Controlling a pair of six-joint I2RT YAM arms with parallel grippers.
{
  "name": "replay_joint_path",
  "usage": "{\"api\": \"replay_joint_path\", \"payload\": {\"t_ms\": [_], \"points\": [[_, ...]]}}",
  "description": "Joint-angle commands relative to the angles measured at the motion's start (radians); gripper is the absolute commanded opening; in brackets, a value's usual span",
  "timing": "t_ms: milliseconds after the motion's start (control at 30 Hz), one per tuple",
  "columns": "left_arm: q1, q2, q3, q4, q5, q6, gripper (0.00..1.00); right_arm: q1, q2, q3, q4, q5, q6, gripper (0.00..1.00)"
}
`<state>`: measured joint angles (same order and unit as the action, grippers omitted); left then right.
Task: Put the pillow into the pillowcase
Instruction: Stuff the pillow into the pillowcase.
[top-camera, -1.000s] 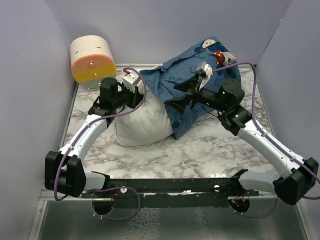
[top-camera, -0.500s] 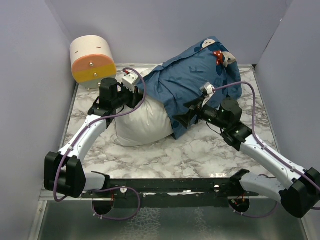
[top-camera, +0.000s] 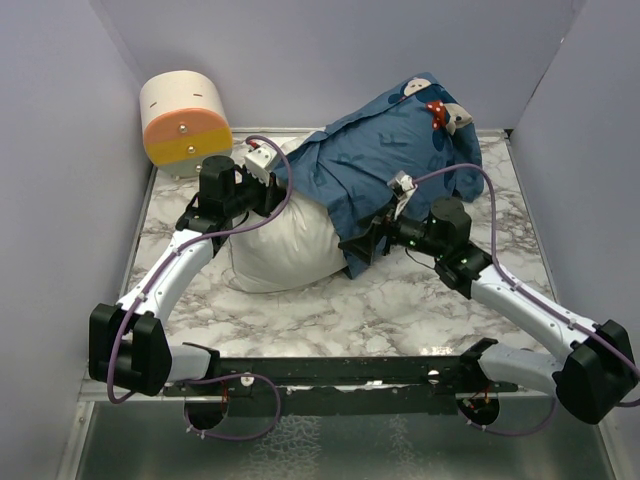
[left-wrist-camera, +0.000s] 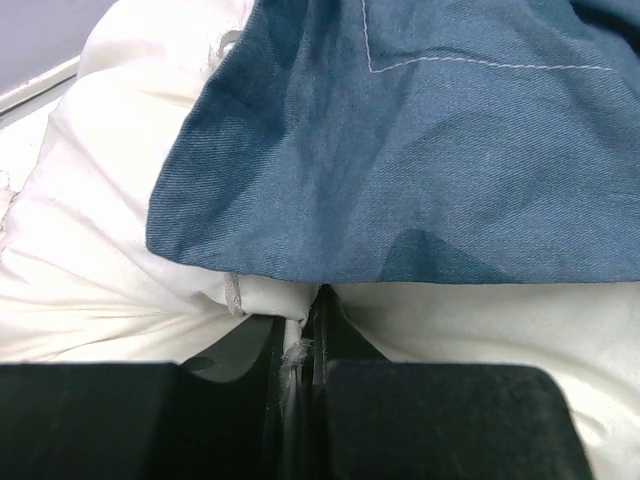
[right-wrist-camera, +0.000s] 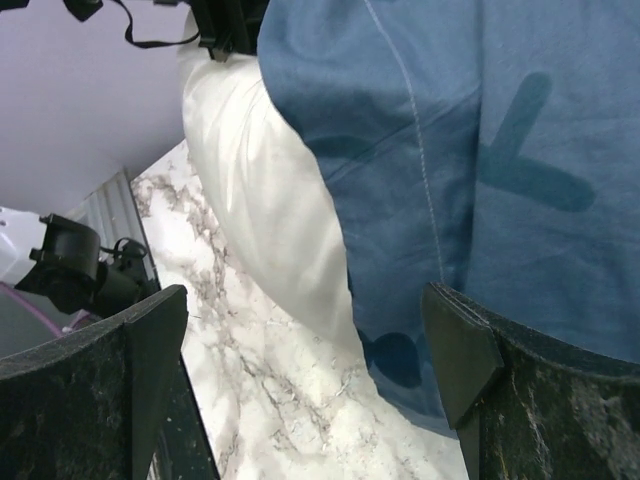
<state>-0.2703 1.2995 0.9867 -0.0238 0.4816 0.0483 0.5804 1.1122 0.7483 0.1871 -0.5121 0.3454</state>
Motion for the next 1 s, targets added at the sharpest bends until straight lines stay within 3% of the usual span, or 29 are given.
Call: {"api": "replay_joint_path", "payload": {"t_ms": [0,367,967], "points": [[-0.013,0.009,-0.034,-0.109,0.002,0.007,0.0,-0.002,-0.018,-0.018,0.062,-0.054,-0.001,1.0],[-0.012,0.012,-0.033,-0.109,0.01,0.003,0.0,-0.002,-0.075,-0.067,0.012,0.039,-0.088,1.0],[-0.013,0.014,-0.031,-0.112,0.016,0.004,0.0,-0.002,-0.084,-0.095,0.008,0.068,-0.111,1.0]]}}
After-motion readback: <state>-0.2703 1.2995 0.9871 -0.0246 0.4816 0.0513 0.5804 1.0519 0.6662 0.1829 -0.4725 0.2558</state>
